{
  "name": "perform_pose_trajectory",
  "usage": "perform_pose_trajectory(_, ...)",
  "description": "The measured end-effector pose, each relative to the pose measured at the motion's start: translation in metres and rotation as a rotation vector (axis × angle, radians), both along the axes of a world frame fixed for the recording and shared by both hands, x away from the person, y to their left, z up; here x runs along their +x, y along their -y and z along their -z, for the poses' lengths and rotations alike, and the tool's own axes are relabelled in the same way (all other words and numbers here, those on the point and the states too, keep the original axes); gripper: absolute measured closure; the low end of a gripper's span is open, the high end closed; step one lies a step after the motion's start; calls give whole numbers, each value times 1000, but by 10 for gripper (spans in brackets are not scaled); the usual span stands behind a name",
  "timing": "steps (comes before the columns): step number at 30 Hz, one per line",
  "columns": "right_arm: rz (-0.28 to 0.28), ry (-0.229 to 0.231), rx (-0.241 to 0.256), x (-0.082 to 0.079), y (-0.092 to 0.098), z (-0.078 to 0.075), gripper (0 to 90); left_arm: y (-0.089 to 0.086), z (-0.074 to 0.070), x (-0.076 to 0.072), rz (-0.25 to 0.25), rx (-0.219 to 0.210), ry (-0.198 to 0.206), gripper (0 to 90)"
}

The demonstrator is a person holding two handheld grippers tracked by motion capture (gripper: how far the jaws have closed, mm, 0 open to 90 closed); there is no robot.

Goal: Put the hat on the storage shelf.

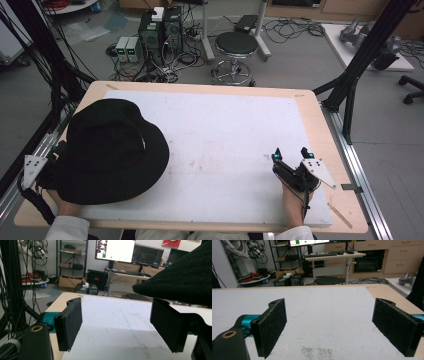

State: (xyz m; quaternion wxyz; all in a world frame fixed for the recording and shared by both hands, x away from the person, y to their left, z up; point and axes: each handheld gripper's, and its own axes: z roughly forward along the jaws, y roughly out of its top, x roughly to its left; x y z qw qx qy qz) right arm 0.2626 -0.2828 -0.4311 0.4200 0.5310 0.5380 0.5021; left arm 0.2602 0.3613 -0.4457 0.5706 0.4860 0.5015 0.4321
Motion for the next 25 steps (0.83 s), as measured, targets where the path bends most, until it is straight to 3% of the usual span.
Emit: perform_pose_trajectory(25, -18, -26, 17, 2, 0, 2, 114, 0, 0, -1, -4, 2, -1, 261)
